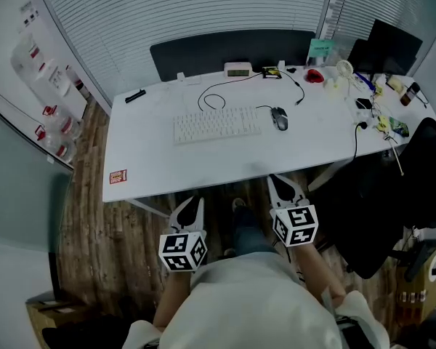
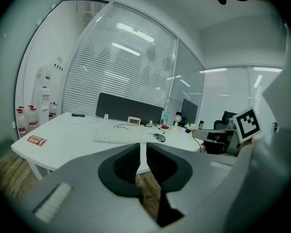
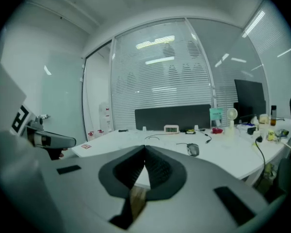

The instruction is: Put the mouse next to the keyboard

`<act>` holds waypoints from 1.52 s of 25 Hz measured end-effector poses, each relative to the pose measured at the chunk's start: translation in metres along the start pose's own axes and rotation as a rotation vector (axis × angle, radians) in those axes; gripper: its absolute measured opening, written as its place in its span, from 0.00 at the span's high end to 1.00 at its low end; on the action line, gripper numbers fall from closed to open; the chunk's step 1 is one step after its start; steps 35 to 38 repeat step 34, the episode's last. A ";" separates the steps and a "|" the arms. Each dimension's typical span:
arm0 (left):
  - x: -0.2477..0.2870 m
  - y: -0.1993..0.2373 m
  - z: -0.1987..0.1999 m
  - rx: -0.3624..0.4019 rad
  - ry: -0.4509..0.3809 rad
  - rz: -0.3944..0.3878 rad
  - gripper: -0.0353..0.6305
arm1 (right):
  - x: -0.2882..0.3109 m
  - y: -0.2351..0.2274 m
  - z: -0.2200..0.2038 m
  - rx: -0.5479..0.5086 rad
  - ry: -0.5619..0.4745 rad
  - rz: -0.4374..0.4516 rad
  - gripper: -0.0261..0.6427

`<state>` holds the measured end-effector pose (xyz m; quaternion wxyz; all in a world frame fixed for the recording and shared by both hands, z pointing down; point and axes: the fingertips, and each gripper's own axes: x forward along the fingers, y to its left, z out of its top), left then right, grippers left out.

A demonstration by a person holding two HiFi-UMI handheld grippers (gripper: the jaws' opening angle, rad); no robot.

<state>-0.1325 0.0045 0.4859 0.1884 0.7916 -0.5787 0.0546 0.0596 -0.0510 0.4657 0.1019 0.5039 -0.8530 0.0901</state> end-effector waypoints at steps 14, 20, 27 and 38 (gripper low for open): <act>-0.009 -0.002 0.002 0.014 -0.010 0.003 0.93 | -0.011 0.016 0.006 -0.003 -0.033 0.028 0.96; -0.007 0.000 0.004 0.005 -0.016 -0.002 0.93 | -0.006 0.021 0.009 -0.014 -0.037 0.048 0.96; -0.005 0.003 0.006 0.004 -0.014 0.000 0.93 | -0.002 0.021 0.011 -0.009 -0.039 0.051 0.96; -0.002 0.004 0.006 0.001 -0.011 -0.004 0.93 | 0.000 0.018 0.011 -0.001 -0.040 0.047 0.96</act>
